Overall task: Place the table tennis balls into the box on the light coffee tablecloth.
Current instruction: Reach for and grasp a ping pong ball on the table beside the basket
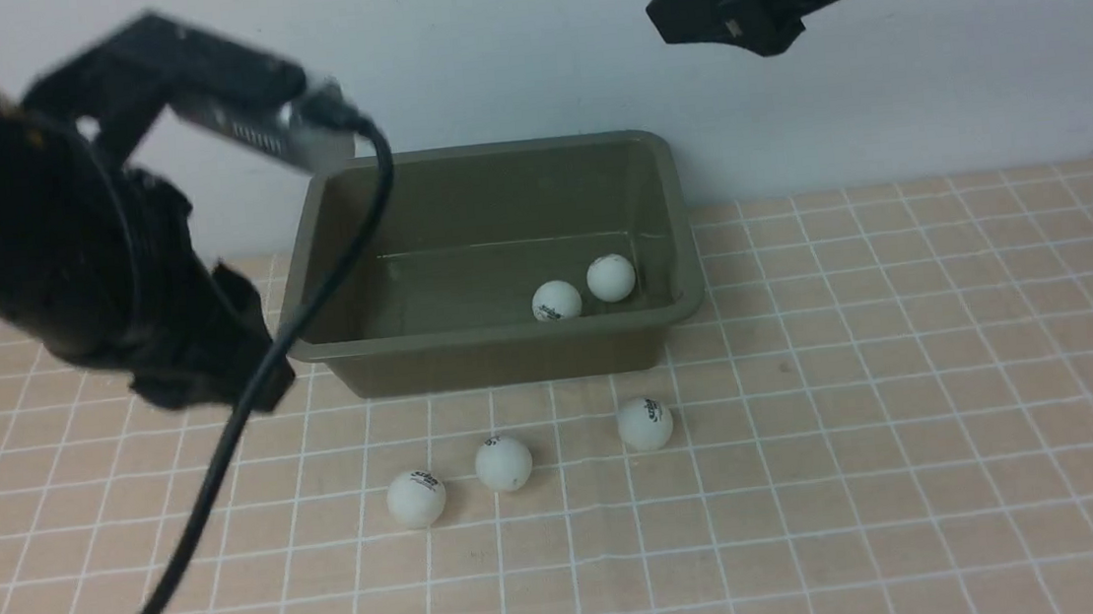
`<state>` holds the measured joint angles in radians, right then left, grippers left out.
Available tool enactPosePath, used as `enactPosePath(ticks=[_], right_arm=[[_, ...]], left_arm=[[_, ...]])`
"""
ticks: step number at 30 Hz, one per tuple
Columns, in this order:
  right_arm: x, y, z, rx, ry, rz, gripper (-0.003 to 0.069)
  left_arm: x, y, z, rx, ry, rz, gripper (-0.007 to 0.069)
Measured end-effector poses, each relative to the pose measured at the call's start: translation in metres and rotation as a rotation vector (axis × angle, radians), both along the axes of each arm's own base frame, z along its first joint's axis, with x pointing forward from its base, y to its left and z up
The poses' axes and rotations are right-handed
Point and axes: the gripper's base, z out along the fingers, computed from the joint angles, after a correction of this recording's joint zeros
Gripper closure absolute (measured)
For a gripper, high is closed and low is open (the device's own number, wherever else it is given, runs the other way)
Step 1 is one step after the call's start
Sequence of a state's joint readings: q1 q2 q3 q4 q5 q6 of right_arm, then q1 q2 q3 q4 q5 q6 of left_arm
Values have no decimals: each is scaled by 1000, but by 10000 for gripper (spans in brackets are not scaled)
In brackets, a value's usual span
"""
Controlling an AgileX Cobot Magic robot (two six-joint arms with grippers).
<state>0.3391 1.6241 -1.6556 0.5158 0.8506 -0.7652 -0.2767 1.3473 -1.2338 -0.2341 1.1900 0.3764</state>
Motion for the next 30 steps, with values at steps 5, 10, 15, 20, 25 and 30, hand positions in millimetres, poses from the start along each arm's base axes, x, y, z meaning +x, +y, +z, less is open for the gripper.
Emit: enactPosePath(ticks=[5,10,15,20,25,30], right_arm=[[0,0,0,3,1,1,137],[0,1,0,11,3,3,137],[-1,2,1,31,10,5,137],[-1,2,1,38,15,1,137],[-1,2,1,38,22,3,137],[-1,2,1,37,23,4,137]], left_arm=[[2,-4,-46,-25,29,14,406],[18,-8,-75,-13,-9,-7,339],[40,-17,-102,-57,4,12,222],[59,-22,-132,-61,12,42,189],[74,-24,-158,-36,-10,52,189],[83,-24,-178,-22,-17,67,194]])
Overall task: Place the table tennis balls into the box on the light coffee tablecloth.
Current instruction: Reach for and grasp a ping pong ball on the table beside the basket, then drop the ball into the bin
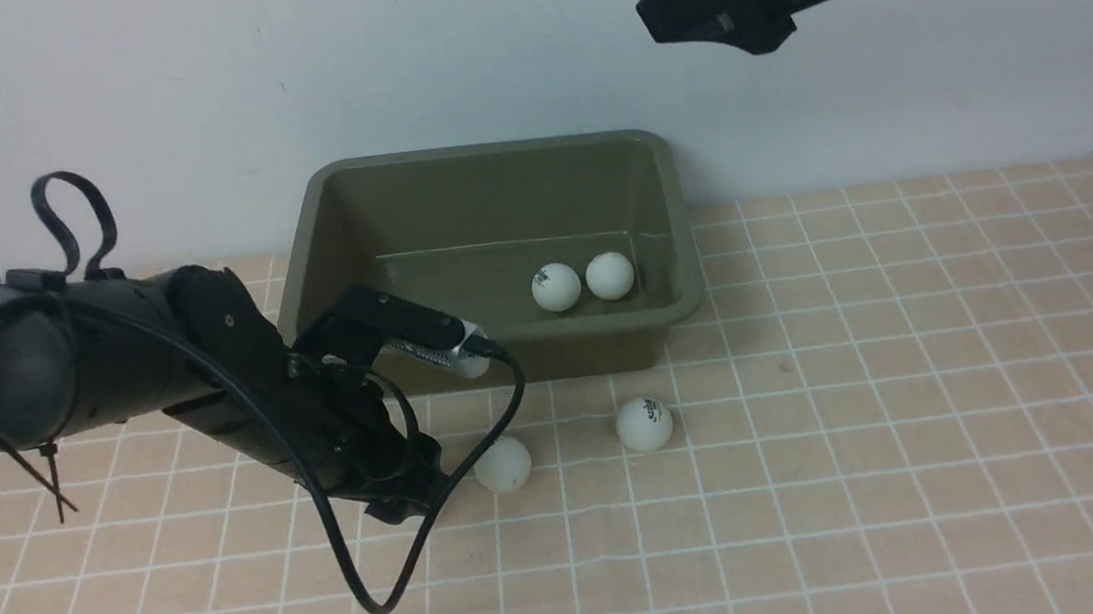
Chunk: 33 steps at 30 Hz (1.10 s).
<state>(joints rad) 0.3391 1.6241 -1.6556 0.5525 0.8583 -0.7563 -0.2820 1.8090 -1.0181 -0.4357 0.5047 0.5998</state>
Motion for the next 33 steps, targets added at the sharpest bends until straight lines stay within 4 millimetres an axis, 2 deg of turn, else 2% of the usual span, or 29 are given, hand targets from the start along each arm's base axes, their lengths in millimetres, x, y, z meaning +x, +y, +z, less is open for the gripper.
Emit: enactPosePath(ticks=[3,5,7,11,13,16,18,20,23,26,28,29,30,33], right_arm=[[0,0,0,0,0,0,137],[0,0,0,0,0,0,137],[0,0,0,0,0,0,137],[0,0,0,0,0,0,137],[0,0,0,0,0,0,137],[0,0,0,0,-1,0,137],[0,0,0,0,-1,0,139],[0,0,0,0,-1,0,145],[0,0,0,0,0,0,155],[0,0,0,0,0,0,165],[0,0,0,0,0,0,165],[0,0,0,0,0,0,165],[0,0,0,0,0,0,167],[0,0,0,-1,0,0,167]], left_arm=[[1,-1,-5,-1,3,-1,222],[3,-1,-10,5,4,-16,285],[4,-2,-11,2,3,-20,316],[0,-3,-1,-21,11,-24,315],[-4,-4,13,-42,2,-35,315],[-8,-7,54,-109,-80,-58,315],[-7,-9,78,-150,-163,-73,315],[-2,-11,92,-169,-230,-84,315],[9,-14,103,-181,-305,-80,315],[31,-18,109,-185,-367,-69,315],[53,-18,102,-183,-368,-53,315],[55,-19,101,-183,-368,-53,315],[71,-17,93,-178,-359,-45,315],[98,-15,76,-172,-340,-37,301]])
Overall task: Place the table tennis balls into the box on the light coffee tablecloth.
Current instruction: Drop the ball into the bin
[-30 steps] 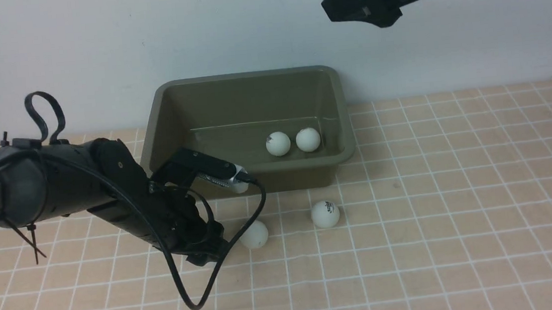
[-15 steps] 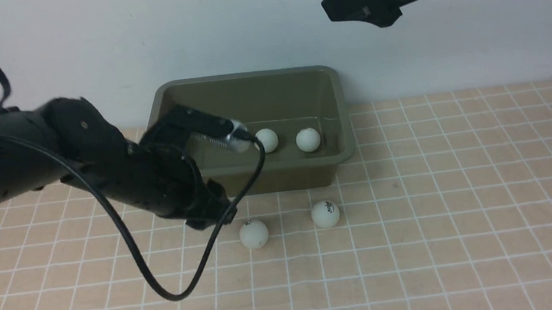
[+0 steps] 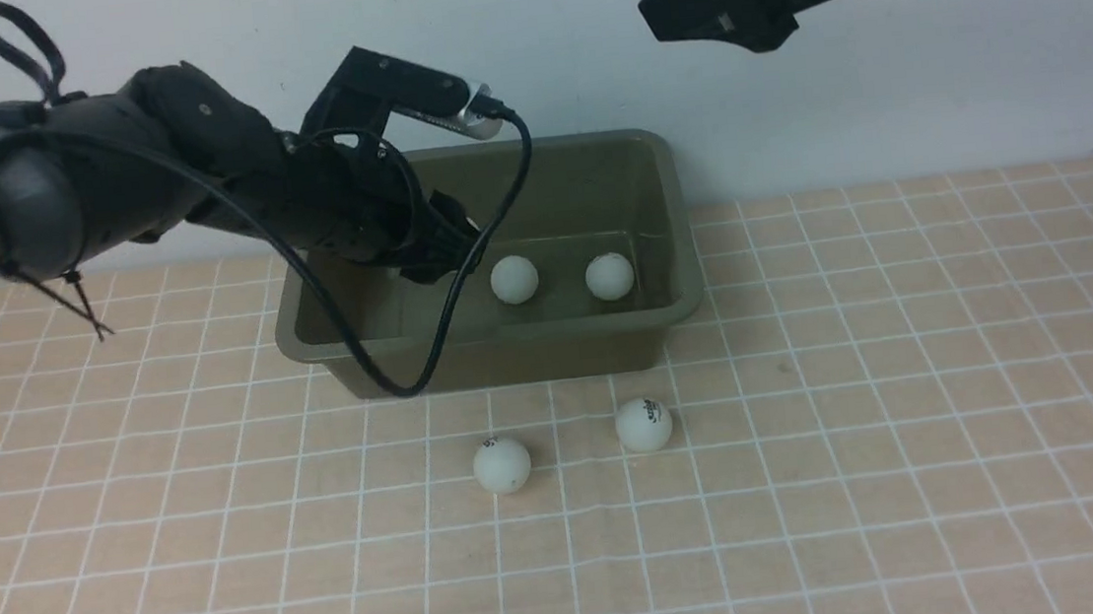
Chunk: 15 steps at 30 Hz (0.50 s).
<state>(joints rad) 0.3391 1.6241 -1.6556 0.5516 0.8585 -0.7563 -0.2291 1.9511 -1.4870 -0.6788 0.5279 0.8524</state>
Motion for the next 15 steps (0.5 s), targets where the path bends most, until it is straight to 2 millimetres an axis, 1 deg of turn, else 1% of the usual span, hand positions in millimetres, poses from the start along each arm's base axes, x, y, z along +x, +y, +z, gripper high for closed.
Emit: enactPosePath(ticks=[1,2,4,6,8,9,11,12,14,15], right_arm=[[0,0,0,0,0,0,167],[0,0,0,0,0,0,167],[0,0,0,0,0,0,167],[0,0,0,0,0,0,167],[0,0,0,0,0,0,168],[0,0,0,0,0,0,168],[0,0,0,-1,-1,1,168],[0,0,0,-2,-2,2,168],[0,0,0,-4,-4,3,168],[0,0,0,-4,-4,4,168]], left_arm=[[7,1,-4,0,7,0,287],[8,1,-5,-1,7,1,287],[18,0,-8,-21,45,-5,234],[18,-3,-2,-41,70,-16,218],[14,-7,17,-76,127,-54,216],[11,-8,30,-91,141,-71,227],[1,-9,53,-101,174,-111,257],[-2,-9,60,-103,181,-124,269],[-16,-9,81,-112,205,-160,310],[-25,-9,94,-112,200,-181,342]])
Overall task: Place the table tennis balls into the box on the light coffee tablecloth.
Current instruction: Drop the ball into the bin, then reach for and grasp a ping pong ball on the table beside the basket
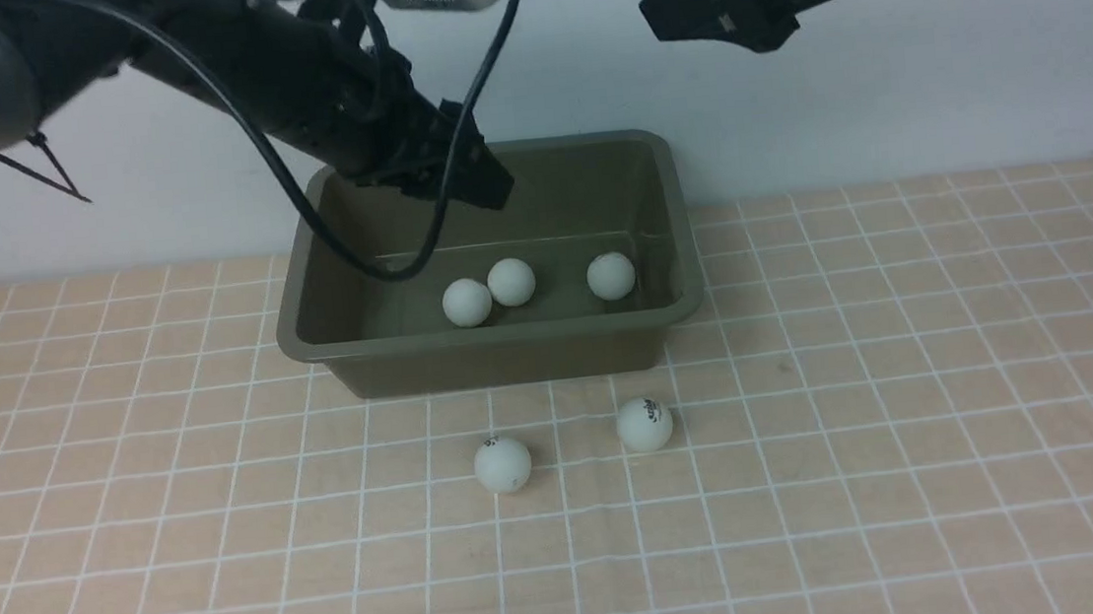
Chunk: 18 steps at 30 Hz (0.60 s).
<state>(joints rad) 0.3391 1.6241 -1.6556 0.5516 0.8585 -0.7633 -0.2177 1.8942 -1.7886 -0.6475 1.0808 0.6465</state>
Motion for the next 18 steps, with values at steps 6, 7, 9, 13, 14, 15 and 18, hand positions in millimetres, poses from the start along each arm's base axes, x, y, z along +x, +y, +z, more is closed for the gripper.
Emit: enactPosePath(ticks=[6,7,9,13,14,15,18], right_arm=[[1,0,1,2,-8,-5,168],[1,0,1,2,-8,-5,168],[1,0,1,3,-9,-6,168],[1,0,1,3,-9,-6,168],[1,0,1,3,-9,-6,168],[1,0,1,3,-9,-6,168],[1,0,1,2,-7,-5,168]], left_arm=[[-51,-4,60,-1,-52,-68,497],[-58,-5,66,2,-60,-75,511],[-73,-7,78,22,-63,-84,534],[-98,-22,88,108,-75,-80,547],[-104,-27,86,133,-69,-83,547],[-109,-35,83,149,-59,-93,547],[-126,-55,64,221,-6,-124,547]])
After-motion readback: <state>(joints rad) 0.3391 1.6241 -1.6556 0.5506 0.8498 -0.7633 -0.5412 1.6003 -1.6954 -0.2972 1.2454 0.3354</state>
